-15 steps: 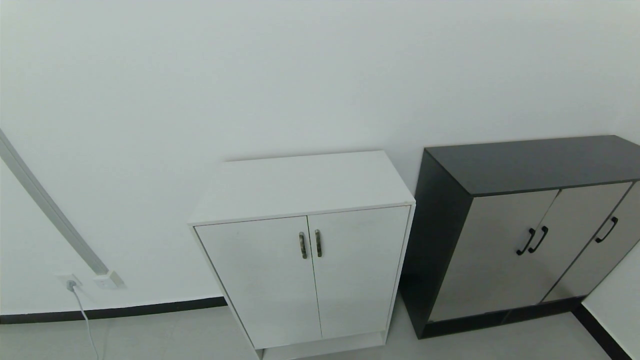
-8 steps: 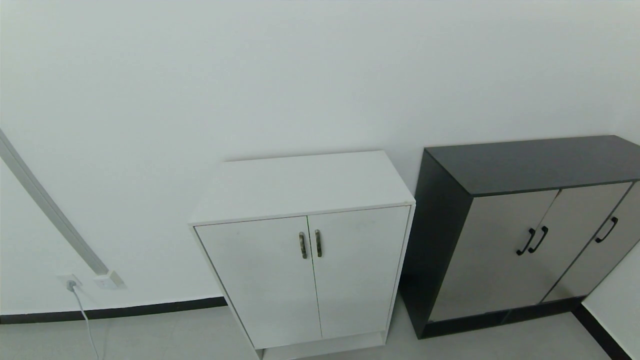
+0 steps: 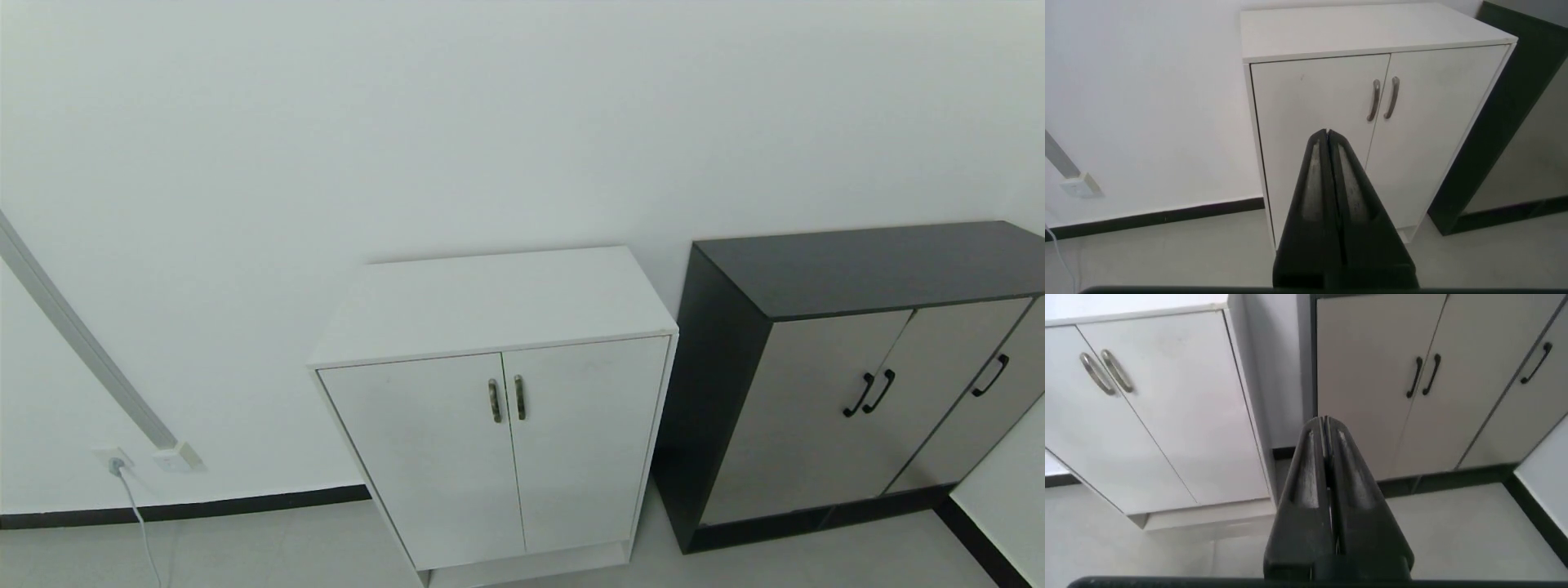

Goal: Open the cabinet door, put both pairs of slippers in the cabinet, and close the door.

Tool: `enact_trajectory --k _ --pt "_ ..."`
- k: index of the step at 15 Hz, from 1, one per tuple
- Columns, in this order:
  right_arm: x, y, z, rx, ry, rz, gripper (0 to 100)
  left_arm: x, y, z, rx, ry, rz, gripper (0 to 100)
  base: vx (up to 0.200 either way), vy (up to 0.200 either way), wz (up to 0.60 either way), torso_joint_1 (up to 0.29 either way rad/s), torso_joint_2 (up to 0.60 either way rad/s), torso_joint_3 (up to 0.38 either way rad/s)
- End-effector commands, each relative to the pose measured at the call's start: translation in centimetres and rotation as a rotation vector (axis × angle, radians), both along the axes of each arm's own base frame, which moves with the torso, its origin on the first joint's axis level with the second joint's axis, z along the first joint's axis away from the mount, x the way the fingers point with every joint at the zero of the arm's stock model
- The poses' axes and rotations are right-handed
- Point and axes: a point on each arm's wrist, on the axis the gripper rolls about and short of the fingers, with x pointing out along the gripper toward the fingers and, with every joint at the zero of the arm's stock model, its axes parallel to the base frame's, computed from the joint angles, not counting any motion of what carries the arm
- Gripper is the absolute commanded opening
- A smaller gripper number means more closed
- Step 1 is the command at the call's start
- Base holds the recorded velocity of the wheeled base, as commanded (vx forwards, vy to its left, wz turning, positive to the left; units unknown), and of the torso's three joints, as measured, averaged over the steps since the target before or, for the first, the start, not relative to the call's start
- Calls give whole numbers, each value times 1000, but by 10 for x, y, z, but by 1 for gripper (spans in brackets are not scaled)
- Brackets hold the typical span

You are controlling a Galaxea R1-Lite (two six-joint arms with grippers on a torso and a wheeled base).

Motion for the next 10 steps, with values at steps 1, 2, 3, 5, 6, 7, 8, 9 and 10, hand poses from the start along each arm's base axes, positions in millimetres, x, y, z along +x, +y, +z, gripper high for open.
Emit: enact_trajectory --k 1,2,3,5,6,7,8,9,10 --pt "-5 0 -1 1 -69 -20 0 0 0 0 2 1 0 0 0 0 0 0 0 0" --pt "-6 0 -1 3 -75 -25 0 0 0 0 3 2 0 0 0 0 0 0 0 0" --pt "-6 0 -1 10 -77 -27 0 0 0 0 3 1 0 0 0 0 0 0 0 0" --pt "-6 -1 -1 66 -83 -70 0 0 0 0 3 2 -1 0 0 0 0 0 0 0" --pt "-6 -1 -1 69 -84 -78 0 0 0 0 3 2 0 0 0 0 0 0 0 0" --pt "-6 -1 -1 70 -84 -78 0 0 0 0 3 2 0 0 0 0 0 0 0 0" --pt "-6 -1 -1 72 -85 -79 0 0 0 0 3 1 0 0 0 0 0 0 0 0" --pt "-6 -1 -1 72 -85 -81 0 0 0 0 3 2 0 0 0 0 0 0 0 0" --pt "-6 -1 -1 70 -84 -79 0 0 0 0 3 1 0 0 0 0 0 0 0 0"
